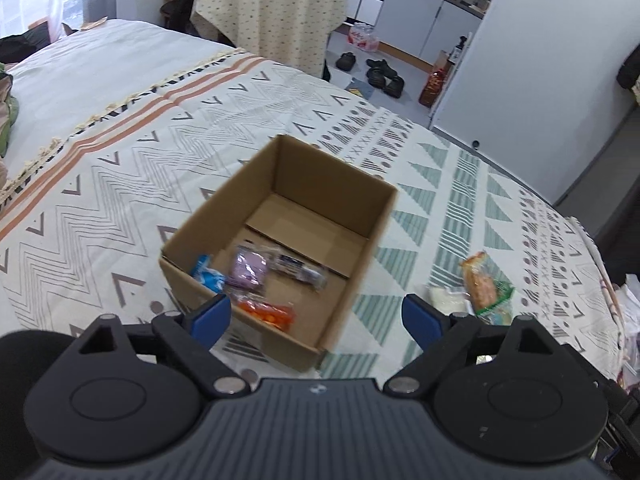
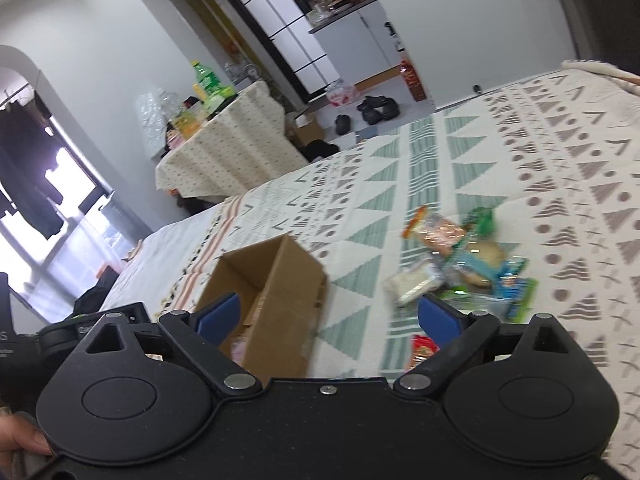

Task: Organize snacks
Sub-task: 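Move both tools back toward the remaining snack pile, then grasp the white milk-stick tube with the right tool while the left tool grasps the red candy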

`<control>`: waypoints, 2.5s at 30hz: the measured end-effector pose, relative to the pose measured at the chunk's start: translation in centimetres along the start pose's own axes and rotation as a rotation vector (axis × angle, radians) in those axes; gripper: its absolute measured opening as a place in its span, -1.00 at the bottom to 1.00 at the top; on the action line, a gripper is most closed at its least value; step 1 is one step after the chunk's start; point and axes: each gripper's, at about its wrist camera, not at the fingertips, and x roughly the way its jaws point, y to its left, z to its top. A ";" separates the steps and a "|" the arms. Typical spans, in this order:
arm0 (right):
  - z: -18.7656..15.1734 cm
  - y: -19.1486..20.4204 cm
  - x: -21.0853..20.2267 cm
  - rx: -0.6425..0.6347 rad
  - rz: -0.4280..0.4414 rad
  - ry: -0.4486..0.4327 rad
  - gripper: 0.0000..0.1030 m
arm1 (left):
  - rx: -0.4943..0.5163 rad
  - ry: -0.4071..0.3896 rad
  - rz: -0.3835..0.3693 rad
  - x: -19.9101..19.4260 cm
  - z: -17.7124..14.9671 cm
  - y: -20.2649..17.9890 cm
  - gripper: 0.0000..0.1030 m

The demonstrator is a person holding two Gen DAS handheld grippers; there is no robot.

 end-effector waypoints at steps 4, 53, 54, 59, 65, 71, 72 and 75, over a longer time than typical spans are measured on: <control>0.0 -1.4 -1.6 0.000 -0.015 -0.010 0.86 | 0.014 0.008 -0.035 -0.7 -0.9 -1.2 0.78; -2.9 -9.4 2.9 0.248 -0.110 0.194 0.33 | 0.125 0.220 -0.156 9.5 -7.7 -8.0 -0.01; -3.0 -9.4 3.2 0.247 -0.110 0.201 0.32 | 0.127 0.229 -0.157 9.9 -7.8 -8.1 -0.04; -3.5 -9.6 4.8 0.258 -0.116 0.250 0.17 | 0.120 0.268 -0.151 11.7 -8.3 -8.4 -0.19; -4.1 -10.1 6.3 0.277 -0.125 0.300 -0.20 | 0.132 0.294 -0.144 12.9 -8.5 -8.6 -0.30; -4.4 -10.1 6.7 0.251 -0.119 0.314 -0.58 | 0.154 0.288 -0.149 13.3 -8.4 -9.2 -0.30; -4.4 -10.0 6.6 0.247 -0.123 0.312 -0.59 | 0.159 0.287 -0.152 13.3 -8.4 -9.3 -0.30; -4.3 -10.1 6.2 0.247 -0.134 0.305 -0.62 | 0.164 0.285 -0.162 13.7 -8.6 -9.7 -0.30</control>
